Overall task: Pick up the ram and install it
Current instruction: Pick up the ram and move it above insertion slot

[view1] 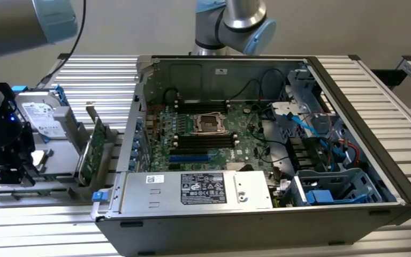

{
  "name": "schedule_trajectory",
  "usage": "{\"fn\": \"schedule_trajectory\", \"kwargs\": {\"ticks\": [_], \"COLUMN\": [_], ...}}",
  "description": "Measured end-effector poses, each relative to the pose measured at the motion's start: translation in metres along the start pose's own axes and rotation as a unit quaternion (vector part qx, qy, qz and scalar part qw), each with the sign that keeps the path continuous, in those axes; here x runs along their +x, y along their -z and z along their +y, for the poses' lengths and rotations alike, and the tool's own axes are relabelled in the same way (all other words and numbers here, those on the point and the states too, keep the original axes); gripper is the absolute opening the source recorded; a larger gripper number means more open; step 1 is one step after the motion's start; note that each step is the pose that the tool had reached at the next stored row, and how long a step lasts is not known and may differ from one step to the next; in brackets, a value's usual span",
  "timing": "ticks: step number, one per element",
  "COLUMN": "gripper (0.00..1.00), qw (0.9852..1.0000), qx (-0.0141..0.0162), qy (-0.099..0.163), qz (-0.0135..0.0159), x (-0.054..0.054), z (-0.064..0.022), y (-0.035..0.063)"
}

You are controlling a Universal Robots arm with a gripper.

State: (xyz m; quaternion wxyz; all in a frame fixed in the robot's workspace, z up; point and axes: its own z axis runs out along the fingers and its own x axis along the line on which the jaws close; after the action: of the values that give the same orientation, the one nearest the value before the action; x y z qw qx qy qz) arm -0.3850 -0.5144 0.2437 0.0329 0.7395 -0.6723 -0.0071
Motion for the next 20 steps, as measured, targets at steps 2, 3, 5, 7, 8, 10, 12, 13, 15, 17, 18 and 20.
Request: {"fn": "schedule_trajectory", "kwargs": {"ticks": [2, 3, 5, 7, 8, 10, 12, 13, 15, 17, 18, 20], "gripper": [0.3, 0.3, 0.3, 0.3, 0.3, 0.3, 0.3, 0.3, 0.3, 0.3, 0.3, 0.3], "qw": [1.0, 1.0, 1.0, 1.0, 1.0, 1.0, 1.0, 1.0, 1.0, 1.0, 1.0, 1.0], "qx": [0.0001, 0.0, 0.0001, 0.0001, 0.0001, 0.0001, 0.0001, 0.0002, 0.0002, 0.0001, 0.0001, 0.0001], "qy": [0.002, 0.002, 0.002, 0.002, 0.002, 0.003, 0.003, 0.003, 0.003, 0.003, 0.003, 0.003], "qz": [0.0001, 0.0001, 0.0001, 0.0002, 0.0001, 0.0002, 0.0002, 0.0002, 0.0002, 0.0002, 0.0002, 0.0002], "x": [0.0, 0.0, 0.0, 0.001, 0.001, 0.0, 0.0, 0.0, 0.0, 0.0, 0.0, 0.0], "z": [-0.0002, -0.0003, -0.0005, -0.0006, -0.0007, -0.0009, -0.0012, -0.0013, -0.0015, -0.0017, -0.0018, -0.002], "y": [-0.0036, -0.0055, -0.0092, -0.0127, -0.0146, -0.0182, -0.0218, -0.0236, -0.0274, -0.0309, -0.0327, -0.0363]}}
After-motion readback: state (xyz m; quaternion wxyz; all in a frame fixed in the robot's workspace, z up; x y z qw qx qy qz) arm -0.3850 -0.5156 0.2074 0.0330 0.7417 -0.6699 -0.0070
